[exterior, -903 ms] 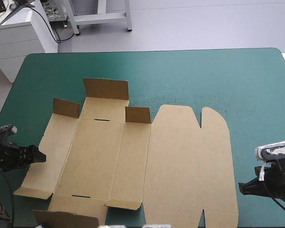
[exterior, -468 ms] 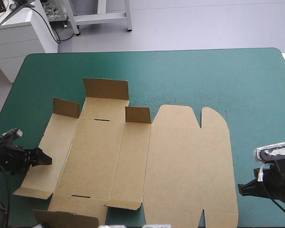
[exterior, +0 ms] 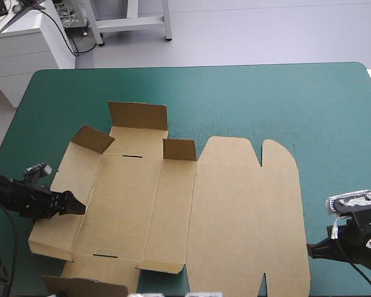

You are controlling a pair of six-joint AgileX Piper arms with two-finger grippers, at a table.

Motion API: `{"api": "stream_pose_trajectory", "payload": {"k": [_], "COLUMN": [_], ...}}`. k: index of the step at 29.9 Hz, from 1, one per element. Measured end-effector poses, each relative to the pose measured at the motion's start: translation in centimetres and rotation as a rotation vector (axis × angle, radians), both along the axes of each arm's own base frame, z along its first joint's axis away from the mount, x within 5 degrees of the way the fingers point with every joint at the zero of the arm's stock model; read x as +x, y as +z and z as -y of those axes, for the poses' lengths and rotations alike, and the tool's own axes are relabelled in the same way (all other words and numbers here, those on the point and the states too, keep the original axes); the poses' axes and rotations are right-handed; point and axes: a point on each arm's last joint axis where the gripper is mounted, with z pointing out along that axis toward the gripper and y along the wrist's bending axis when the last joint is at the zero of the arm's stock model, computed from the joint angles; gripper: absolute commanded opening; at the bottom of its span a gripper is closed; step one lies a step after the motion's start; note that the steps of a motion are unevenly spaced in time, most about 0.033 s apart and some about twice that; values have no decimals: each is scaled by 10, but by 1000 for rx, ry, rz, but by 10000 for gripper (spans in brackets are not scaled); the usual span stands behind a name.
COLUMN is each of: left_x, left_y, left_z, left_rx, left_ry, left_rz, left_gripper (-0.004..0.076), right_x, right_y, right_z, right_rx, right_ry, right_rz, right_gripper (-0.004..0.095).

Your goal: Fold the box

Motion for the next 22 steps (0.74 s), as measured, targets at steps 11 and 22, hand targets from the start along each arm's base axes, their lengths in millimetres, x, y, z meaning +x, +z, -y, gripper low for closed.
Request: {"api": "stream_pose_trajectory", "payload": {"k": [11, 22], "left_x": [0, 0], "left_y": [-3, 1], "left_z": [7, 10], "left_rx": [48, 9], "left_ry": [-53, -55], "left_rz": [-41, -45], "left_gripper": [78, -8], "right_x": [0, 0], "right_y": [0, 0], "right_z": [0, 0], "right_rx": [-4, -4], "right_ry": [5, 5], "right_rz": [2, 4], "right_gripper": [-19, -19]}}
